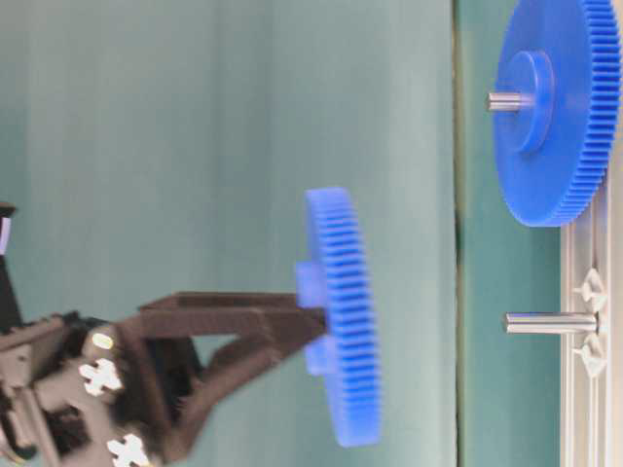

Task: Insert the small gear onto the shaft.
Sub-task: 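Lift the small gear and carry it toward the empty left shaft, then align the gear's bore with the shaft and push it on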

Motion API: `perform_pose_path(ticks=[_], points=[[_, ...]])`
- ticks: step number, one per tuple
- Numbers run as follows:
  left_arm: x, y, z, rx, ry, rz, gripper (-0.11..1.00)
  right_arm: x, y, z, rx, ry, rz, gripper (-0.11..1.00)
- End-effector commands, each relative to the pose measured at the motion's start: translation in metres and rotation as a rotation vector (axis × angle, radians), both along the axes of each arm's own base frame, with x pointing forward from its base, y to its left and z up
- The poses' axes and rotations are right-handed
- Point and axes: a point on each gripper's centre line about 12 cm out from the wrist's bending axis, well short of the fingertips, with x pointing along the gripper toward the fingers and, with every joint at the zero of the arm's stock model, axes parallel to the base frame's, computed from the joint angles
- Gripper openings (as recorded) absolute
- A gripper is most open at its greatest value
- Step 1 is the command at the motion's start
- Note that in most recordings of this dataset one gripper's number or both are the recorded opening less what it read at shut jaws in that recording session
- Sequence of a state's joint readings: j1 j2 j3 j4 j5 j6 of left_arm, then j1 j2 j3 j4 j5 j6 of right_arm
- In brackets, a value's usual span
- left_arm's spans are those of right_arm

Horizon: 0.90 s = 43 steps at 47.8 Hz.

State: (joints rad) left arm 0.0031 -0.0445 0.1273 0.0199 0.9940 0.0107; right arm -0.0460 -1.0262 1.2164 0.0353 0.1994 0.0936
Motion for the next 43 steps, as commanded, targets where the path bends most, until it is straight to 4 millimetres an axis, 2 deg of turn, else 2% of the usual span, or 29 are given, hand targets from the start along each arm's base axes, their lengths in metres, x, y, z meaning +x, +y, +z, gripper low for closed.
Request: perform_pose_path(ticks=[1,26,43], points=[[-0.002,0.005,0.025,0.007,-0.066,0.005,0.7,0.002,0.0,0.003,0.008,-0.013,-0.005,0.07],[0.015,0.022,-0.014,0.04,0.029,-0.02,0.7,0.001,0.0,0.0,0.008,-0.011,-0.006,0.07],[0.022,0.025,-0.04,0.038,0.089,-0.02,0.7,0.0,0.0,-0.001,0.008,-0.01,-0.006,0.07]])
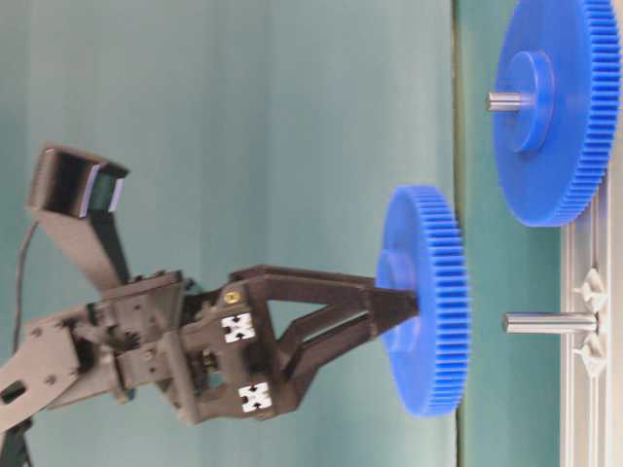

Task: Insert the small gear onto the shaft.
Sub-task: 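Align the gear's bore with the shaft and push it on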

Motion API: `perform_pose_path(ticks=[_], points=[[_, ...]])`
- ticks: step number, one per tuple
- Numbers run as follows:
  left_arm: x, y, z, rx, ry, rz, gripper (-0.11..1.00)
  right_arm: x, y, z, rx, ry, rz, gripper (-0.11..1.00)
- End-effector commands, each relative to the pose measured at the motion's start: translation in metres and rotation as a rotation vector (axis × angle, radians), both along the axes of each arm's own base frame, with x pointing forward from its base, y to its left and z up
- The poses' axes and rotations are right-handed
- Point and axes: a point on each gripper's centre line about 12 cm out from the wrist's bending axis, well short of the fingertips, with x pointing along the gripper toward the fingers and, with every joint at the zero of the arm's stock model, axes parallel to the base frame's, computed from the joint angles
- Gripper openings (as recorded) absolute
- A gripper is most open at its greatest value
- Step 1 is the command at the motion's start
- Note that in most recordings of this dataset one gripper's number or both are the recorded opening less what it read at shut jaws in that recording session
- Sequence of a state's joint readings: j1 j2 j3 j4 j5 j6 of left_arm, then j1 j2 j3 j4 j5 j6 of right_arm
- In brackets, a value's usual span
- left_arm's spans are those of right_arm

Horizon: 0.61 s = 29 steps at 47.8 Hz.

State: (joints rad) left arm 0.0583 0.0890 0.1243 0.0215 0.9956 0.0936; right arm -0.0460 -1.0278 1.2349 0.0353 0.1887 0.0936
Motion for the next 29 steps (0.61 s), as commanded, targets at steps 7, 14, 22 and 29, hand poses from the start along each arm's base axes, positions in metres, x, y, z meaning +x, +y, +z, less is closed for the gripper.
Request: perform_pose_path(ticks=[7,14,22,29], points=[[0.005,0.002,0.003,0.004,-0.023,0.0,0.7,0.001,0.0,0.006,0.007,-0.023,-0.005,0.07],[0.006,0.002,-0.01,0.002,-0.008,0.001,0.7,0.0,0.0,0.007,0.007,-0.031,-0.005,0.07],[0.002,0.001,-0.026,0.001,0.028,-0.001,0.7,0.0,0.0,0.008,0.005,-0.034,-0.005,0.07],[-0.005,0.002,-0.039,-0.002,0.065,0.002,0.7,-0.001,0.0,0.007,0.007,-0.034,-0.005,0.07]])
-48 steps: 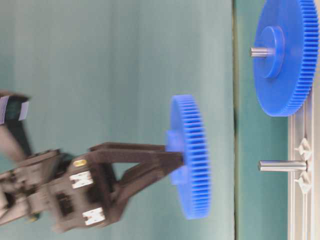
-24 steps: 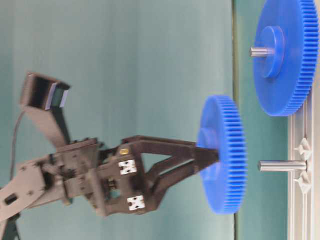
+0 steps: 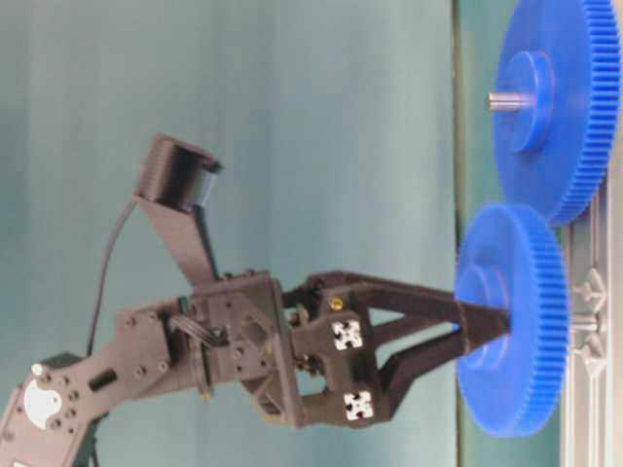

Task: Insert the small gear onto the shaft.
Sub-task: 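Align the gear's bore with the shaft and push it on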

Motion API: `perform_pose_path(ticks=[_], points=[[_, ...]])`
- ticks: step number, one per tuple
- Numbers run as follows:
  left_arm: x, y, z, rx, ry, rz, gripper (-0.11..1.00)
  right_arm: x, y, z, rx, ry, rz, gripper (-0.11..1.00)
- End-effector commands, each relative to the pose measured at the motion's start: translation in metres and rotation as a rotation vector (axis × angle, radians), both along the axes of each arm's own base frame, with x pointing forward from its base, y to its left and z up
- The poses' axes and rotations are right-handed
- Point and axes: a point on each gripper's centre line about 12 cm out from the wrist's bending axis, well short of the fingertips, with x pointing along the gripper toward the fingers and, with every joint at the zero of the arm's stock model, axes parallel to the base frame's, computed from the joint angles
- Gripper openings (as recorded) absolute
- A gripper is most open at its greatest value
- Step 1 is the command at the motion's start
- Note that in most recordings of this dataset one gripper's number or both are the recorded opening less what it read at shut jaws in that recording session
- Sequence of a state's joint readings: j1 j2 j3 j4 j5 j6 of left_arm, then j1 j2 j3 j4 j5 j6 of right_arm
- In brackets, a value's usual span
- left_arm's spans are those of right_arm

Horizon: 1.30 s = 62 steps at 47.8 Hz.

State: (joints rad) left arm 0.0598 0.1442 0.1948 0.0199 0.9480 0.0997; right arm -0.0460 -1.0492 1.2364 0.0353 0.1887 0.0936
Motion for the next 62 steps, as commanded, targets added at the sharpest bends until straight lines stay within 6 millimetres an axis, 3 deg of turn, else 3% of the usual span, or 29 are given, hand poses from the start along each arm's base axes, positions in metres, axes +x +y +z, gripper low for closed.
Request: perform_pose_path(ticks=[1,17,39,62], points=[[-0.003,0.002,0.004,0.003,-0.012,0.006,0.7,0.001,0.0,0.004,0.008,-0.014,-0.005,0.07],[-0.005,0.008,0.002,0.006,-0.016,0.011,0.7,0.001,0.0,0.004,0.025,-0.016,-0.012,0.07],[-0.026,0.024,-0.009,0.004,0.014,0.054,0.7,0.001,0.0,0.003,0.054,-0.016,-0.023,0.07],[-0.003,0.026,0.006,0.023,-0.062,0.015,0.7,0.001,0.0,0.003,0.052,-0.016,-0.023,0.07]])
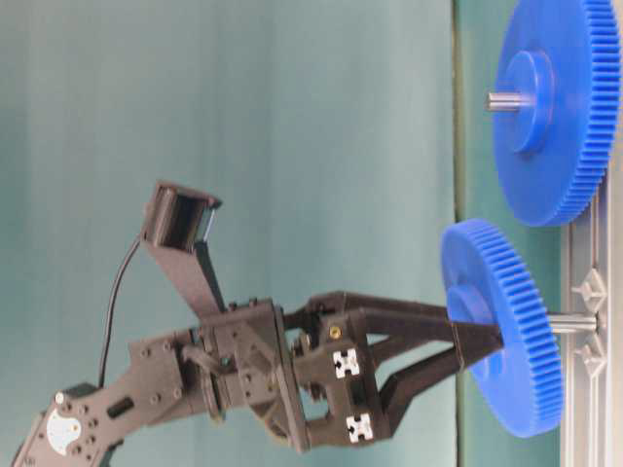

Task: Insert the small gear onto the shaft.
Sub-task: 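Align the gear's bore with the shaft and push it on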

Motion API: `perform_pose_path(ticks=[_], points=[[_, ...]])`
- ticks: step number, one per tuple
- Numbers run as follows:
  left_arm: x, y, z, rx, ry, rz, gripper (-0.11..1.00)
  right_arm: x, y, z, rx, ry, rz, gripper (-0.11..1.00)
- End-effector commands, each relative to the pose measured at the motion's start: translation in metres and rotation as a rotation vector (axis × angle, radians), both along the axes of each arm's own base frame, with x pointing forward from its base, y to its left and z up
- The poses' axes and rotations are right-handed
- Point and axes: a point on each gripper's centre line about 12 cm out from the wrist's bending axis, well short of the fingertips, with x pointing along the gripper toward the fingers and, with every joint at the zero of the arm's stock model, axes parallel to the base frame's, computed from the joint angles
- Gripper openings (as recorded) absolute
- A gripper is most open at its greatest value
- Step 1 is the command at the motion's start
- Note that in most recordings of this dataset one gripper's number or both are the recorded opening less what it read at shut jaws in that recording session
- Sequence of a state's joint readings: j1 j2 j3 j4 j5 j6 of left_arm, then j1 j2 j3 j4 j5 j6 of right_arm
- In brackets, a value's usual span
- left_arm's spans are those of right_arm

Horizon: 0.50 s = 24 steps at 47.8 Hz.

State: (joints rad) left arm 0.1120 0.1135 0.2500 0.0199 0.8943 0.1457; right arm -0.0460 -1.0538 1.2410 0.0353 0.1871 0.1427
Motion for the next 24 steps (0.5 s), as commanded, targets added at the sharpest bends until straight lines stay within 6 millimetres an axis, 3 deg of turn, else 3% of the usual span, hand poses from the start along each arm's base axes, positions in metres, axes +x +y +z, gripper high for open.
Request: perform_pose_path(ticks=[1,11,24], points=[[0.009,0.006,0.009,0.008,-0.036,0.008,0.7,0.002,0.0,0.004,0.008,-0.014,-0.005,0.07],[0.021,0.007,0.017,0.012,-0.063,0.004,0.7,0.002,0.0,0.004,0.009,-0.013,-0.006,0.07],[0.013,0.006,0.011,0.008,-0.016,0.0,0.7,0.002,0.0,0.004,0.009,-0.013,-0.006,0.07]])
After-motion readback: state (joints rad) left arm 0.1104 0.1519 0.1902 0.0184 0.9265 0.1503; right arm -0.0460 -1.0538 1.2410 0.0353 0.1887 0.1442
